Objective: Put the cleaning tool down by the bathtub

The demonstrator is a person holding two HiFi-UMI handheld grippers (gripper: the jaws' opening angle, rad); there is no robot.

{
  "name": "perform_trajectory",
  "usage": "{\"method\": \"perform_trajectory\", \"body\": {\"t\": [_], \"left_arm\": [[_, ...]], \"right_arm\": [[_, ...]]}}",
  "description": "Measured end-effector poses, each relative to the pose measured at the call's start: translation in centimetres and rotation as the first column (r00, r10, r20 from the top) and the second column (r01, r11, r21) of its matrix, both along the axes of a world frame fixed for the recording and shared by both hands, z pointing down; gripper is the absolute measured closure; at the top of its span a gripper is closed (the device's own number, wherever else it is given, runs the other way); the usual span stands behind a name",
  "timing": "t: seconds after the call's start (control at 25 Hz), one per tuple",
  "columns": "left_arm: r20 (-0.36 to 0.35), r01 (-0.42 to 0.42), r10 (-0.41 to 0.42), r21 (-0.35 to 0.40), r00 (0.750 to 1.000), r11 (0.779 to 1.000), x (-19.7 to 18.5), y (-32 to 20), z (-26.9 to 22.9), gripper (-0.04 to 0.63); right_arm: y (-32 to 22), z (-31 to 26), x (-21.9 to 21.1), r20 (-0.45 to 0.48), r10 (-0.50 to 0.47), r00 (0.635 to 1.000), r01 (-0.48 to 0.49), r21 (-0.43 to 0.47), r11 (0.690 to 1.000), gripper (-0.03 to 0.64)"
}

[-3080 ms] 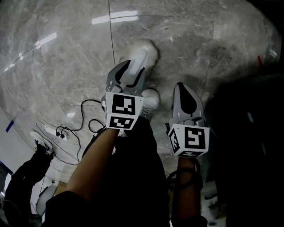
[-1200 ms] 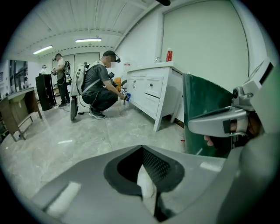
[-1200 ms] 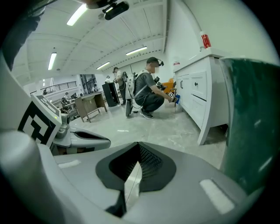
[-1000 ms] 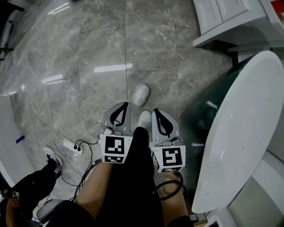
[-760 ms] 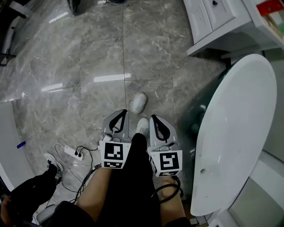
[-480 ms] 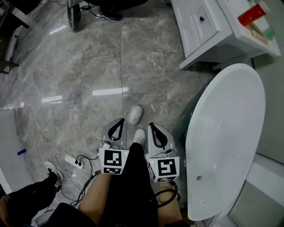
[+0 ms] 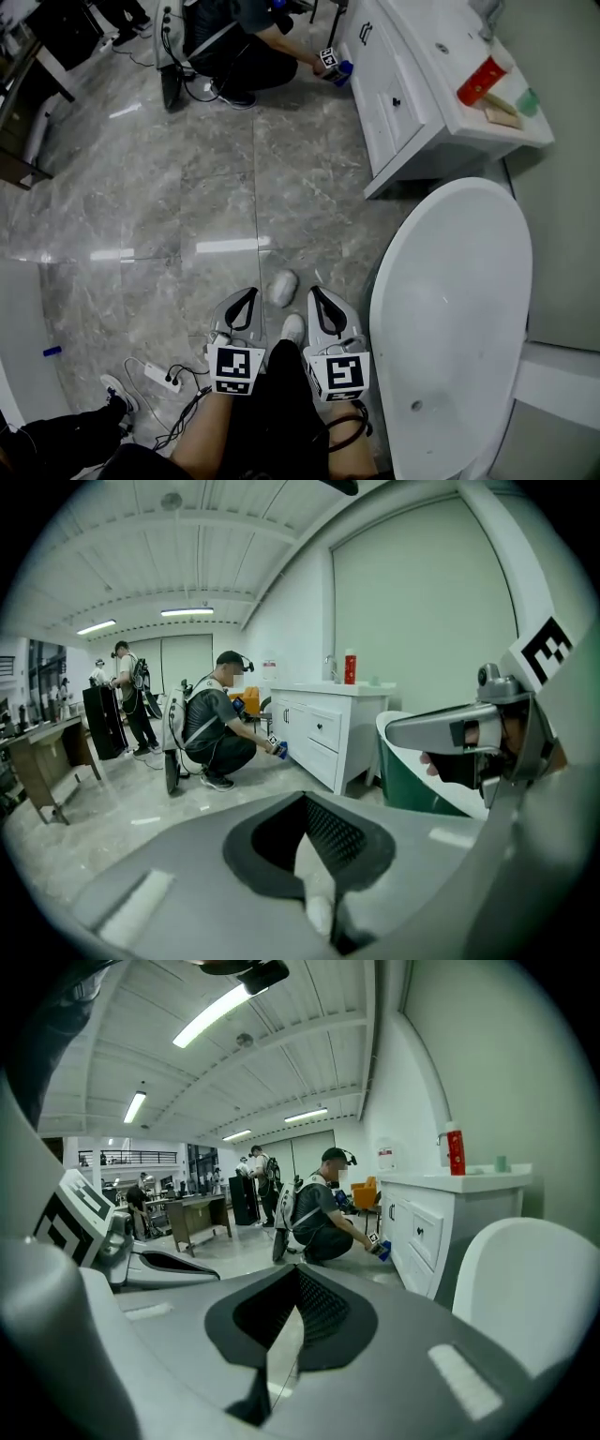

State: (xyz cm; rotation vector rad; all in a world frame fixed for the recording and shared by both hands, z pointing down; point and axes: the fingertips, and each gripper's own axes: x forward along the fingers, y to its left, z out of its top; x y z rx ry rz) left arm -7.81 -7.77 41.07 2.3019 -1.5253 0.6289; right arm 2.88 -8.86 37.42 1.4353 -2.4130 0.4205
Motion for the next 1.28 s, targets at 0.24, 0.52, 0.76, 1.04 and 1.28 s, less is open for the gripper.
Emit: {"method": "perform_trajectory", "body": {"t": [0.24, 0.52, 0.76, 1.04, 1.28], "left_arm": [[-0.003, -0.003, 0.003, 0.069, 1.000, 0.998, -1.0, -0.9, -5.6, 0.595], [-0.043, 0.018, -0.014, 0.101, 0.999, 0.995, -2.4, 0.5, -10.1, 0.595], [-0.046, 0.002, 0.004, 0.134, 0.999, 0.991, -3.6, 1.5, -13.6, 0.595], [-0.021, -0.046, 0.051, 0.204, 0.998, 0.978, -4.1, 1.3, -17.5, 0.595], [-0.018, -0.051, 0.058, 0.257, 0.998, 0.965, -4.8, 1.4, -20.4, 0.595]], "right_arm": [[0.0, -4.8, 0.0, 0.012, 0.023, 1.000, -0.024, 0.057, 0.998, 0.598], [1.3, -9.6, -0.7, -0.010, 0.017, 1.000, -0.015, 0.107, 0.994, 0.602], [2.1, -13.8, 0.2, -0.018, 0.048, 0.999, -0.044, 0.161, 0.986, 0.604], [2.8, -16.6, 0.0, 0.004, 0.078, 0.997, -0.078, 0.195, 0.978, 0.604], [3.4, -18.6, -1.1, -0.004, 0.056, 0.998, -0.054, 0.233, 0.971, 0.604]]}}
